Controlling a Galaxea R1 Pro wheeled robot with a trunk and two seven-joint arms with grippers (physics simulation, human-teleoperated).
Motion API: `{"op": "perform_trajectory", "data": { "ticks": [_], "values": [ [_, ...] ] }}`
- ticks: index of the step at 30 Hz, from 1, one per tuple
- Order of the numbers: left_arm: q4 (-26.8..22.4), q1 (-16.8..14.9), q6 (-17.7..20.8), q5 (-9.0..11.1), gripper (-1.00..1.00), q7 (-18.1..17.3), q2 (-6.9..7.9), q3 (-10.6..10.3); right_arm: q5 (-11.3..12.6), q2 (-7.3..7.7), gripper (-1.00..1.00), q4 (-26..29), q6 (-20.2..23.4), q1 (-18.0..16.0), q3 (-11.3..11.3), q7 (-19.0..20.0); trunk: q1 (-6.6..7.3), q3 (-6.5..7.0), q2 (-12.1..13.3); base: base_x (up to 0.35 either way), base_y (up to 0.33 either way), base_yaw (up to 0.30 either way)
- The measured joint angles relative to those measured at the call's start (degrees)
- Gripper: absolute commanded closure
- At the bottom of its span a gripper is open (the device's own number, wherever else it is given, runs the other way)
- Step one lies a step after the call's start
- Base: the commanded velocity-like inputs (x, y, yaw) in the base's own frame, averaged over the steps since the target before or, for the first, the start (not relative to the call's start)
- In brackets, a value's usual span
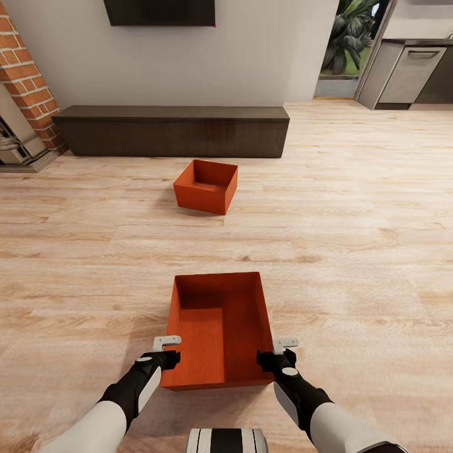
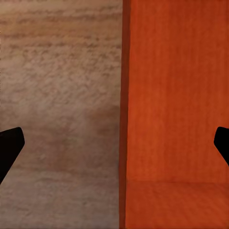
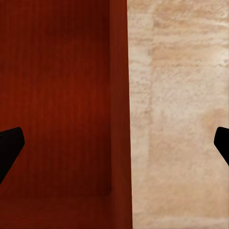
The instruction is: Move the two storage containers from the living room to the garage. In the garage, place one container on the floor and stack the other container on top of it (either order is fine).
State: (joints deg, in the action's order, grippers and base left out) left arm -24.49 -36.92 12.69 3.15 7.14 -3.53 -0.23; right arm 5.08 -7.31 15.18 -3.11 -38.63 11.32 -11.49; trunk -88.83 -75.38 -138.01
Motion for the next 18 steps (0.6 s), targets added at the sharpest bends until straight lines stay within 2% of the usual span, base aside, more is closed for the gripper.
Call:
{"op": "perform_trajectory", "data": {
  "ticks": [6, 7, 8, 11, 13, 18],
  "values": [
    [-0.08, 0.00, 0.00, 0.02, -1.00, 0.00, 0.00, 0.07, -0.03, 0.00, -1.00, 0.04, -0.07, 0.00, 0.00, -0.05, 0.00, 0.00, 0.00, 0.000, 0.000, 0.000],
    [-0.05, 0.00, 0.02, 0.02, 1.00, 0.00, 0.00, 0.07, -0.03, 0.00, -1.00, 0.05, -0.07, 0.00, 0.00, -0.05, 0.00, 0.00, 0.00, 0.000, 0.000, 0.000],
    [-0.02, 0.00, 0.03, 0.02, 1.00, 0.00, 0.01, 0.07, -0.02, 0.00, 1.00, 0.04, -0.07, 0.00, 0.00, -0.06, 0.00, 0.00, 0.00, 0.000, 0.000, 0.000],
    [0.27, 0.00, 0.12, 0.06, 1.00, 0.00, 0.01, 0.16, 0.00, 0.00, 1.00, 0.05, -0.03, 0.00, 0.00, -0.03, 0.00, 0.00, 0.00, 0.000, 0.000, 0.000],
    [0.29, 0.00, -0.02, 1.34, 1.00, -0.66, -0.06, -0.13, 0.19, -0.06, 1.00, 0.06, 0.04, 0.02, 0.61, 0.25, 0.00, 0.00, 0.00, 0.000, 0.000, 0.000],
    [0.04, 0.00, -0.03, 1.24, 1.00, -0.36, -0.10, -0.25, 0.09, -0.04, 1.00, 0.08, 0.07, 0.01, 0.47, 0.20, 0.00, 0.00, 0.00, 0.000, 0.000, 0.000]
  ]
}}
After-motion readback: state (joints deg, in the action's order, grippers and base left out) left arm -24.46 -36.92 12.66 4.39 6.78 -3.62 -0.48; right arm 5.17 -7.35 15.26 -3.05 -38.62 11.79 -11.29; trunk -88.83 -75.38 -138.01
